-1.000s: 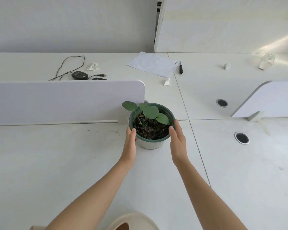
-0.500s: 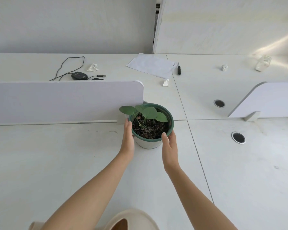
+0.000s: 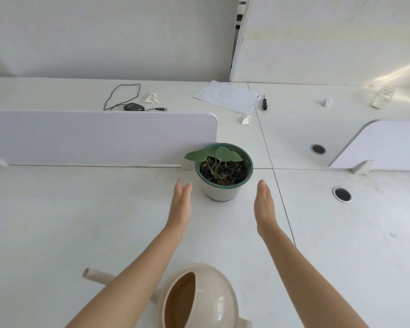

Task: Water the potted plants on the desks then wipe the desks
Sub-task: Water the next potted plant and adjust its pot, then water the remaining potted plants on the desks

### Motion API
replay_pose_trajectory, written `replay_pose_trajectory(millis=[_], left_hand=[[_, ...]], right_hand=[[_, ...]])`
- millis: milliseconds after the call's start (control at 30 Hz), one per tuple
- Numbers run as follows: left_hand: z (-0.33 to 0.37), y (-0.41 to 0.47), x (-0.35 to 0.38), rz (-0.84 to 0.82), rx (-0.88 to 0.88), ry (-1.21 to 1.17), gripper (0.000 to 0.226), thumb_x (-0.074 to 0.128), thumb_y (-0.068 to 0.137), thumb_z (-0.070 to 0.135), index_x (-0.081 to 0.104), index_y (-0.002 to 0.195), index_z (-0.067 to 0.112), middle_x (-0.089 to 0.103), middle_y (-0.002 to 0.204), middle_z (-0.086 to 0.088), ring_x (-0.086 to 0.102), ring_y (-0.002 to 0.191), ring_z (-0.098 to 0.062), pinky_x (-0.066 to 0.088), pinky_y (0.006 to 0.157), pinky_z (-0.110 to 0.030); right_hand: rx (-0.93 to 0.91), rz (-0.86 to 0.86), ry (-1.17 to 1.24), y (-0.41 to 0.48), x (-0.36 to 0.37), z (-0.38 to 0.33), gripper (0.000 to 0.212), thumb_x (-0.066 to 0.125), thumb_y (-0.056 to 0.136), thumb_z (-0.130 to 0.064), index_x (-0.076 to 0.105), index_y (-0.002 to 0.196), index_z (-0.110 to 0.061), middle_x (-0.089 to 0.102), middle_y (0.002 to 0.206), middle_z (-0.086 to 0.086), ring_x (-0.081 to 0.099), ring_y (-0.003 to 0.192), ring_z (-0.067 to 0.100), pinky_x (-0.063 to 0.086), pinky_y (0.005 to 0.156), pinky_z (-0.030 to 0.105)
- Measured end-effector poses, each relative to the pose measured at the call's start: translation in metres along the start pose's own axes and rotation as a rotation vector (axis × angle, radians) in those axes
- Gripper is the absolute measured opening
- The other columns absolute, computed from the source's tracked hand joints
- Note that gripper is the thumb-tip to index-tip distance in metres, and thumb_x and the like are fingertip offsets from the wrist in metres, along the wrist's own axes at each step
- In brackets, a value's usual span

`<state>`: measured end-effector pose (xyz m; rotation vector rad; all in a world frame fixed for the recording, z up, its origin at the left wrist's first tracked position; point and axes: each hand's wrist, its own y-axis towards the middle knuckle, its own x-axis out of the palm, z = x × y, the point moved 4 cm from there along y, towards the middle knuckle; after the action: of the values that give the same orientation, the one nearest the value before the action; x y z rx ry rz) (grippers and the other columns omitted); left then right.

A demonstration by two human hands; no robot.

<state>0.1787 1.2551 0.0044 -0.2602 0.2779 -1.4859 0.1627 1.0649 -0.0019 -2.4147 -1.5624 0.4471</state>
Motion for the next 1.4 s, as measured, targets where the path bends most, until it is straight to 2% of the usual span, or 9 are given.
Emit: replay_pose_trajectory(millis=[133,300,467,533,600,733,833,1100,1400], left_hand=[[0.009,-0.061,-0.053,0.141,0.138,-0.064,0.033,0.039,0.097,0.02,0.047,0.129,0.015,0.055,0.12,0.0,0.058,0.103,-0.017,0.044,0.089,-0.028],[-0.016,-0.128,-0.115,0.434,0.303,-0.113,0.02,0.041,0.092,0.013,0.06,0.098,0.013,0.065,0.091,0.0,0.062,0.068,0.001,0.047,0.07,-0.014],[-0.05,-0.161,-0.145,0.645,0.274,-0.165,0.028,0.036,0.091,0.007,0.061,0.084,0.018,0.063,0.081,-0.001,0.061,0.068,-0.006,0.046,0.069,-0.02],[-0.062,-0.167,-0.15,0.708,0.242,-0.187,0.026,0.035,0.088,0.011,0.061,0.09,0.014,0.063,0.083,-0.005,0.059,0.064,-0.003,0.043,0.071,-0.029],[-0.074,-0.168,-0.152,0.758,0.189,-0.217,0.031,0.034,0.089,0.012,0.059,0.106,0.007,0.062,0.098,-0.013,0.058,0.074,-0.011,0.042,0.073,-0.032],[-0.093,-0.158,-0.147,0.634,-0.022,-0.277,0.042,0.034,0.096,0.015,0.039,0.137,0.008,0.047,0.134,-0.013,0.048,0.119,-0.027,0.038,0.1,-0.041],[-0.098,-0.151,-0.135,0.443,-0.071,-0.326,0.051,0.035,0.098,0.024,0.021,0.146,0.017,0.037,0.143,-0.006,0.04,0.13,-0.023,0.032,0.107,-0.04],[-0.087,-0.141,-0.125,0.256,0.02,-0.536,0.05,0.046,0.092,0.024,0.033,0.14,0.021,0.053,0.102,-0.002,0.051,0.103,-0.024,0.038,0.095,-0.036],[-0.075,-0.141,-0.117,0.182,0.016,-0.622,0.041,0.037,0.096,0.023,0.034,0.137,0.017,0.052,0.097,-0.005,0.051,0.094,-0.024,0.044,0.079,-0.031]], right_hand=[[-0.01,-0.032,-0.041,-0.059,-0.025,0.017,0.048,0.03,0.096,-0.039,0.044,0.133,-0.011,0.046,0.14,0.006,0.037,0.133,0.018,0.025,0.11,0.033],[-0.018,-0.14,-0.188,-0.131,-0.041,0.047,0.041,0.035,0.095,-0.038,0.057,0.12,-0.015,0.06,0.122,0.004,0.048,0.124,0.018,0.034,0.104,0.034],[-0.035,-0.255,-0.235,-0.178,-0.035,0.06,0.038,0.039,0.095,-0.03,0.05,0.129,-0.016,0.051,0.135,0.0,0.051,0.118,0.004,0.032,0.092,0.015],[-0.023,-0.303,-0.206,-0.189,-0.03,0.065,0.036,0.041,0.095,-0.027,0.048,0.129,-0.017,0.052,0.131,-0.003,0.06,0.09,-0.012,0.04,0.074,0.002],[-0.053,-0.33,-0.227,-0.197,-0.024,0.069,0.031,0.043,0.095,-0.026,0.054,0.123,-0.021,0.059,0.123,-0.004,0.061,0.088,-0.011,0.044,0.067,0.001],[-0.118,-0.294,-0.26,-0.208,-0.015,0.074,0.017,0.046,0.093,-0.027,0.057,0.096,-0.039,0.067,0.096,-0.009,0.06,0.085,-0.007,0.044,0.068,0.004],[-0.141,-0.251,-0.272,-0.212,-0.014,0.077,0.012,0.047,0.091,-0.036,0.059,0.091,-0.04,0.066,0.091,-0.011,0.06,0.086,-0.001,0.045,0.071,0.014],[-0.063,-0.245,-0.273,-0.208,-0.018,0.082,0.022,0.048,0.091,-0.036,0.066,0.098,-0.025,0.067,0.086,-0.004,0.061,0.088,0.012,0.043,0.075,0.021],[-0.068,-0.201,-0.158,-0.218,-0.021,0.065,0.03,0.056,0.088,-0.026,0.054,0.065,-0.008,0.048,0.063,-0.001,0.048,0.053,0.002,0.039,0.055,0.006]])
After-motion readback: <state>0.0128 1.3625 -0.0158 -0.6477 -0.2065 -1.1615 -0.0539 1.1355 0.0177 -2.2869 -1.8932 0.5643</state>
